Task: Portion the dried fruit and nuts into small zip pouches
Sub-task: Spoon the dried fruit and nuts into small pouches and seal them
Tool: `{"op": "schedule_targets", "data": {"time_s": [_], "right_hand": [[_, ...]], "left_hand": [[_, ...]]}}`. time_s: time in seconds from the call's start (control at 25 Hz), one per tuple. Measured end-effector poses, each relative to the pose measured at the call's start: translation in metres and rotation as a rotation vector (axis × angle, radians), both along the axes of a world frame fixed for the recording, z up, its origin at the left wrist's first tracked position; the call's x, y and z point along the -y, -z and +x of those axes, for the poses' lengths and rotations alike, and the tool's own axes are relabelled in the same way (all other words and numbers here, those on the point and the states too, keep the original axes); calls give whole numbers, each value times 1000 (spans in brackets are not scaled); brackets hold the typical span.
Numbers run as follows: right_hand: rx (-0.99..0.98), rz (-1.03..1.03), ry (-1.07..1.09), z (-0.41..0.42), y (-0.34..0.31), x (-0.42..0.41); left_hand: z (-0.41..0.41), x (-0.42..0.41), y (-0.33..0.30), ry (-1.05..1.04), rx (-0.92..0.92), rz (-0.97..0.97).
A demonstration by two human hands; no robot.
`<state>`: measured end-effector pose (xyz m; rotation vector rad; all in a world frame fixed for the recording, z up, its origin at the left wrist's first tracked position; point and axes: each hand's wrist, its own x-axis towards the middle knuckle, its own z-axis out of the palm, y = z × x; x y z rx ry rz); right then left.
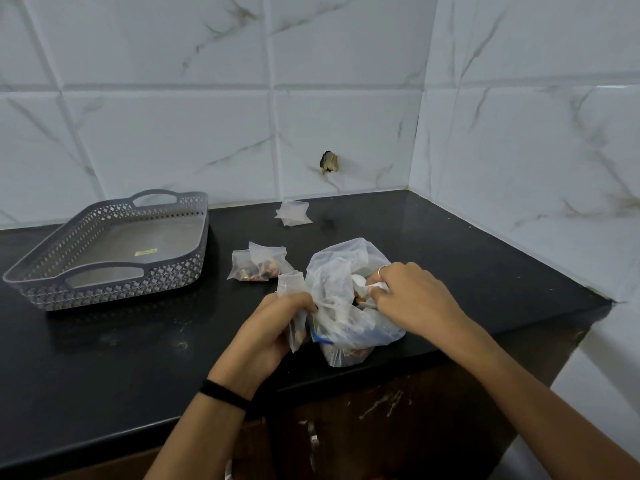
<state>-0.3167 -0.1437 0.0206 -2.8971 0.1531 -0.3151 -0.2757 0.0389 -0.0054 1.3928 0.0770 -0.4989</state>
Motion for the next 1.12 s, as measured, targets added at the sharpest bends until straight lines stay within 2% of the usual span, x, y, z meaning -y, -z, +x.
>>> {"op": "schedule_targets", "data": {"time_s": [0.12,0.16,0.28,0.4,0.44,0.6,0.76,0.88,1.0,1.12], "right_hand": [[90,-120,49,-7,-1,1],[97,-80,34,-10,0,2],[45,246,-124,-15,-1,-3],[18,347,-246,-15,5,-16],[31,322,-218,-13,8,-17],[172,-5,27,-7,9,-5],[77,-240,9,-5,6,-1],[148,-397,50,1,-6,4],[189,-422,49,6,-10,5],[164,-225,32,6,-7,3]], "left_hand": [[0,-1,-1,-58,78,71],[0,-1,-2,-80,135,91],[-1,3,-9,-83,245,80],[-2,14,-11,-52,305,94],[-1,16,-9,-71,325,124],[2,14,-1,-183,325,175],[3,13,4,-221,342,190],[9,14,7,-248,337,196],[11,14,10,-279,345,169],[12,14,13,-278,356,129]]}}
